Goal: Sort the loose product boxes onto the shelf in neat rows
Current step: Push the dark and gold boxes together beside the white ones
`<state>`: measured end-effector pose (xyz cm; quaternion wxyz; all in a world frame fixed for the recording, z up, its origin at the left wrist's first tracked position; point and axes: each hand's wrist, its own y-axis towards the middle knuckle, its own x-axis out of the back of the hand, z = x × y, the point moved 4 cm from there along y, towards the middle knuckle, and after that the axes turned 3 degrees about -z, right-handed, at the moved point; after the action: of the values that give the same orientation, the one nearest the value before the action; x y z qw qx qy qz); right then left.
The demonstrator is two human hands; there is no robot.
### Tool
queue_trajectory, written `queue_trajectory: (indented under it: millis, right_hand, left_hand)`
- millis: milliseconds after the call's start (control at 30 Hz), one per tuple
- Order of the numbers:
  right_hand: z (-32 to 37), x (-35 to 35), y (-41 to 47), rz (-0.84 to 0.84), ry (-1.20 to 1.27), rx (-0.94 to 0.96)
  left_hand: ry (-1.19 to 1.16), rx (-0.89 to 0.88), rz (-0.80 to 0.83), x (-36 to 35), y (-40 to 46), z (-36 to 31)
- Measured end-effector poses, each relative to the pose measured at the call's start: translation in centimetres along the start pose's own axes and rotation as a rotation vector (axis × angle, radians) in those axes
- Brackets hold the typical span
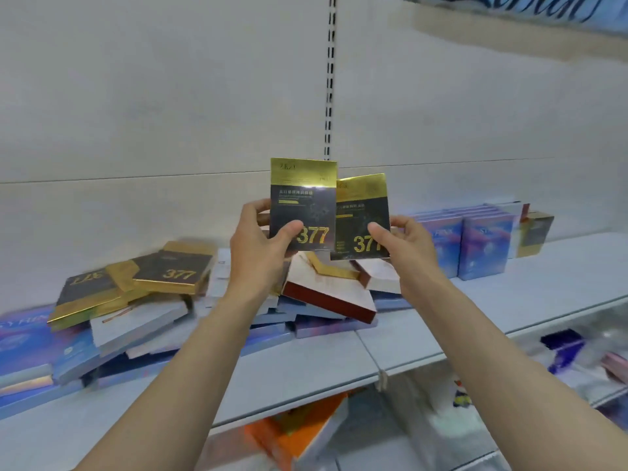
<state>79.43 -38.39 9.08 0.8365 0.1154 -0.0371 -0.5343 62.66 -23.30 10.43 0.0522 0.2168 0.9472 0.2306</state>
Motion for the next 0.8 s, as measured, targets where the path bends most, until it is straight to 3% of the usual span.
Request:
queue_trajectory:
  millis: [367, 800]
  right_hand:
    - [-3.2, 25.7, 7.8, -0.085, -0.018, -0.047]
    - [-9.4, 42.6, 22.4, -0.236, -0.049, -0.099]
  left_hand:
    - [-0.070, 0.049, 0.133, -25.9, -5.9, 0.4]
    - [-0.010, 0.091, 0.227, -49.3, -2.9, 3.6]
